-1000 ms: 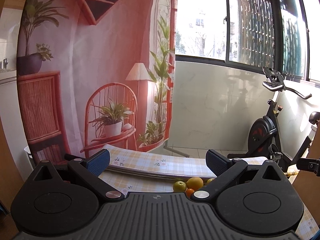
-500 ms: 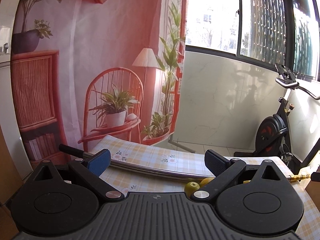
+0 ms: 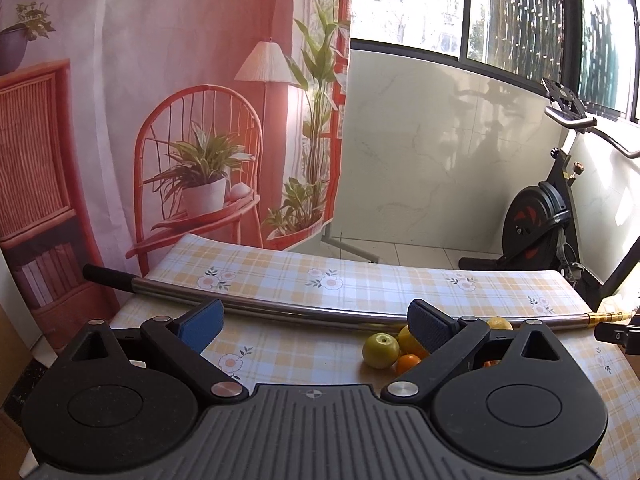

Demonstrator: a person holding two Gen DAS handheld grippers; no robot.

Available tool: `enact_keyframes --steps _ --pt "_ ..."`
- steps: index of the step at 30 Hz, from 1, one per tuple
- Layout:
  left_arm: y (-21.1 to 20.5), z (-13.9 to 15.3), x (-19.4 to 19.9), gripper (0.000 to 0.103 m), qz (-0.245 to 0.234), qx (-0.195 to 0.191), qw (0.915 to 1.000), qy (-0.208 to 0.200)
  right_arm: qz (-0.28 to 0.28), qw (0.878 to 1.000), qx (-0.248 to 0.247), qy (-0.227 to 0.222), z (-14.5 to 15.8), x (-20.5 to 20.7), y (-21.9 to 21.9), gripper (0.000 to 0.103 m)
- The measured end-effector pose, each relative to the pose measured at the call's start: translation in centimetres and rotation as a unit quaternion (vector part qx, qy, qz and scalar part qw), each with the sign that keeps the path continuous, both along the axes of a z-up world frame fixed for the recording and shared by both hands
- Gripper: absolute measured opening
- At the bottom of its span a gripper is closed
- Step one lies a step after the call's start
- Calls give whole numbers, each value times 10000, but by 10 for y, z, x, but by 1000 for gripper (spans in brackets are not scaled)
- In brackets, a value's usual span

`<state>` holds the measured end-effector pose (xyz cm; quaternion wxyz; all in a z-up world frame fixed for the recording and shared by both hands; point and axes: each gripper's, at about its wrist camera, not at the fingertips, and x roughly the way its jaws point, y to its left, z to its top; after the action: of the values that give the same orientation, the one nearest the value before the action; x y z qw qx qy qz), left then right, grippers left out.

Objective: Organize fruits
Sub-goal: 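Grasp a small orange mandarin with the right tool while the left tool reaches a green apple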

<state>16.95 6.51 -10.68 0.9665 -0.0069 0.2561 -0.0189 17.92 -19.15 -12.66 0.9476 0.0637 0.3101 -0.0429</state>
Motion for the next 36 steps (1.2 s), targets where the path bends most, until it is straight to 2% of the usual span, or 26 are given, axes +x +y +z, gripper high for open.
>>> enact_keyframes --steps 9,11,13,14,19,21,27,36 --pt "-4 -29 42 96 363 79 9972 644 158 9979 397 490 -44 50 -18 102" --pt "-2 -36 53 94 357 -34 9961 804 289 9974 347 554 -54 60 -17 95" --pt "-1 -43 59 94 344 -43 9958 845 456 9965 313 624 -62 69 -15 83" --pt "-2 -46 63 94 336 -18 9957 865 511 9962 256 651 -66 74 -14 79" --pt "-5 -56 75 94 364 192 9954 865 475 9951 15 865 -89 98 -15 47" --pt "-6 -55 76 94 370 326 9957 788 442 9947 -39 930 -99 107 -18 43" --pt "-6 -62 87 94 328 318 9944 956 414 9938 6 1033 -122 128 -27 43" --pt "-10 -76 101 87 108 259 9928 1166 419 9915 236 1211 -140 150 -27 41"
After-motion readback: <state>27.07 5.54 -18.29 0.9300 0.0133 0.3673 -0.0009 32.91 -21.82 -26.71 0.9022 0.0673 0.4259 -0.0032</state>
